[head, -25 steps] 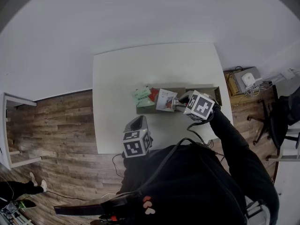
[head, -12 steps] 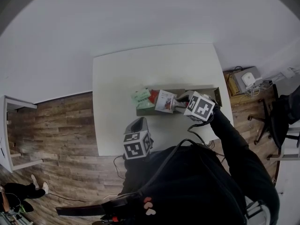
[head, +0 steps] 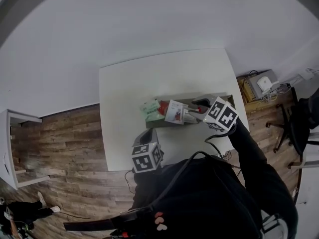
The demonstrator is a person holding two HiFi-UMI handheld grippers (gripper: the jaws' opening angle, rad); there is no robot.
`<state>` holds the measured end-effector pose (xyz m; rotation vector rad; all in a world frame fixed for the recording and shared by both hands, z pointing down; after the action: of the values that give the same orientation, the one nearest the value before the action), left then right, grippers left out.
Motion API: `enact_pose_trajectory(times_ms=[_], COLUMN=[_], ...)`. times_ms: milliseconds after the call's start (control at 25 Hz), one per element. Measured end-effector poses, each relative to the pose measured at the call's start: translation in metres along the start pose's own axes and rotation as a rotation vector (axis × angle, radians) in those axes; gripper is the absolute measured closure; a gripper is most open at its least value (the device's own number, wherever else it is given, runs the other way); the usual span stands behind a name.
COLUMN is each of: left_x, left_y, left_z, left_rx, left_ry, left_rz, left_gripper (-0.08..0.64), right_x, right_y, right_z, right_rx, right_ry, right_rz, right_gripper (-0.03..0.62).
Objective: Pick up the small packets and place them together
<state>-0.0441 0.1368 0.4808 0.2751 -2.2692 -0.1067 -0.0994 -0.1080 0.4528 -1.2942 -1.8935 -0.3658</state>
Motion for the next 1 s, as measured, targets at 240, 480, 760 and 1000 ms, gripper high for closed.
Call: enact_pose_trajectory(times_ms=[240, 480, 760, 1000], left_x=[-0.001, -0.014, -0.031, -0.043], left_y=[-0.008, -0.021, -0.040, -0.054], left_z=[0.029, 0.074, 0.120, 0.139], left_rx=[0.023, 0.076, 0.085, 0.135], left_ry=[-0.067, -0.187, -0.318, -0.378], left_rz=[-0.017, -0.051, -0.101, -0.102], left_gripper=[0.561, 0.561, 0.560, 0.560], right_x=[-0.064, -0.113, -0.141, -0.159], right_y=[-0.011, 0.000, 0.017, 0.024], right_z=[0.020, 0.036, 0.043, 0.047], right_rx=[0.043, 0.060, 0.051, 0.094], right_ry=[-0.335, -0.533, -0.609, -0.732], right_rz=[-0.254, -0.507, -0.712, -0.760], right_gripper=[0.460, 0.592, 0.592, 0.592])
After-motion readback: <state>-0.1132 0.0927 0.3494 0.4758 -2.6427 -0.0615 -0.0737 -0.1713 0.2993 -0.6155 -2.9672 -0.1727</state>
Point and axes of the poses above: the fingertips, and each gripper's own axes: x forward along the fingers, y to its left, z out of its top, the point moved 8 cm from there along -x, backward along the fingers, and after that the axes turned 11 degrees about z, right-handed, at the moved point
